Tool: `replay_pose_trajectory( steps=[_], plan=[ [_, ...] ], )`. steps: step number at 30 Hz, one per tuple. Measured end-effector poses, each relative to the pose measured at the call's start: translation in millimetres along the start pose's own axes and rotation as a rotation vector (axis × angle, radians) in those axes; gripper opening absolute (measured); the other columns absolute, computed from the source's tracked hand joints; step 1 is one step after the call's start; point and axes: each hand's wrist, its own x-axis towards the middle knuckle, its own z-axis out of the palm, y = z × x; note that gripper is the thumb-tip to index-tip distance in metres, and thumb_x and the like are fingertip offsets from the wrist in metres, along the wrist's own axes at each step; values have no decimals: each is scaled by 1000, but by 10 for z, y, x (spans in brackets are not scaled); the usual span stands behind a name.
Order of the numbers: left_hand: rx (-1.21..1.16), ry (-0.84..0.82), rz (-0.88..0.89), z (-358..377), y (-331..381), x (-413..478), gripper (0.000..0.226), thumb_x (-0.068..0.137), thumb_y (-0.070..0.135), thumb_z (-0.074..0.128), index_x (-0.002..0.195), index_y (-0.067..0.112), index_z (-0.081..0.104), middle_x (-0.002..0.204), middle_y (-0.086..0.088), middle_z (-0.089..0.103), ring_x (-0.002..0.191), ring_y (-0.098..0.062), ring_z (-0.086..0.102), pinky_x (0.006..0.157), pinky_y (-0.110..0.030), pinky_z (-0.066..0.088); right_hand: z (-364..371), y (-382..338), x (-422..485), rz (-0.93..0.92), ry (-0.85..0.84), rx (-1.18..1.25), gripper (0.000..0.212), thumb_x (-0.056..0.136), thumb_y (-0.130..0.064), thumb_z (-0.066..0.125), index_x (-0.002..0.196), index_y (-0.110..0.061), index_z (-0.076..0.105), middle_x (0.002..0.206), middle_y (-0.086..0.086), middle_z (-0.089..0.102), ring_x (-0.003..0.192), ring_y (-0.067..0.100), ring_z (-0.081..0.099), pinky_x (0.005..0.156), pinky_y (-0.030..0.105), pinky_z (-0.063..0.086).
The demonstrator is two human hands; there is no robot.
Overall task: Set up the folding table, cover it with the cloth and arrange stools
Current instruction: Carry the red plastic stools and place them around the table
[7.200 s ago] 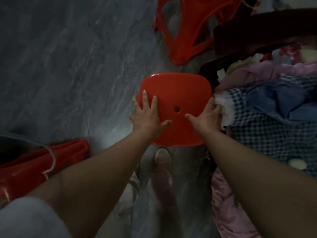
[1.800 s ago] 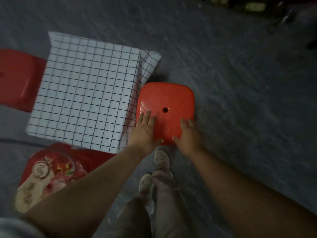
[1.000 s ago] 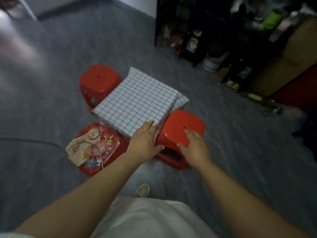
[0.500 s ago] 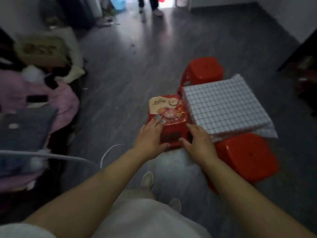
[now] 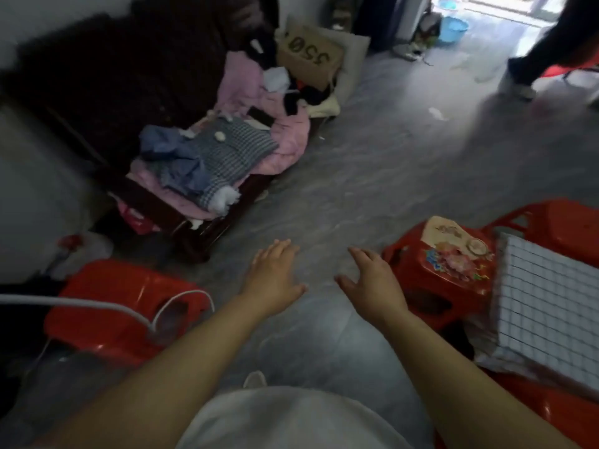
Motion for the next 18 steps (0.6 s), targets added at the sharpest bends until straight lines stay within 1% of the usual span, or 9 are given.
replay_pose_trajectory(
  steps=[4,9,12,18],
  plan=[
    [-31,44,-124,-238,-822,-385,89,82,53,74,155,23,33,166,-2,23,154,-21,17,123,-37,17,459,-772,36,-132,-113,-32,69,94,-47,61,152,-22,36,152,3,40,136,25,41,111,39,38],
    [-36,107,-268,-455,-1607,-808,88,82,52,74,155,23,34,166,-2,24,153,-22,18,123,-37,19,883,-1549,80,-272,-176,-53,68,94,-44,62,152,-21,37,152,4,42,134,26,43,107,38,39],
    [-71,143,-363,-543,-1907,-1013,88,82,52,75,154,21,36,165,-4,26,152,-23,21,122,-41,23,1060,-1871,96,-340,-236,-77,68,93,-43,62,152,-20,37,151,5,42,134,27,43,108,38,40],
    [-97,224,-559,-568,-2216,-1320,86,80,52,75,152,19,40,162,-7,31,150,-26,27,120,-42,26,1364,-2243,254,-478,-355,-111,67,92,-38,65,151,-18,39,150,7,44,134,28,44,109,42,41]
  ],
)
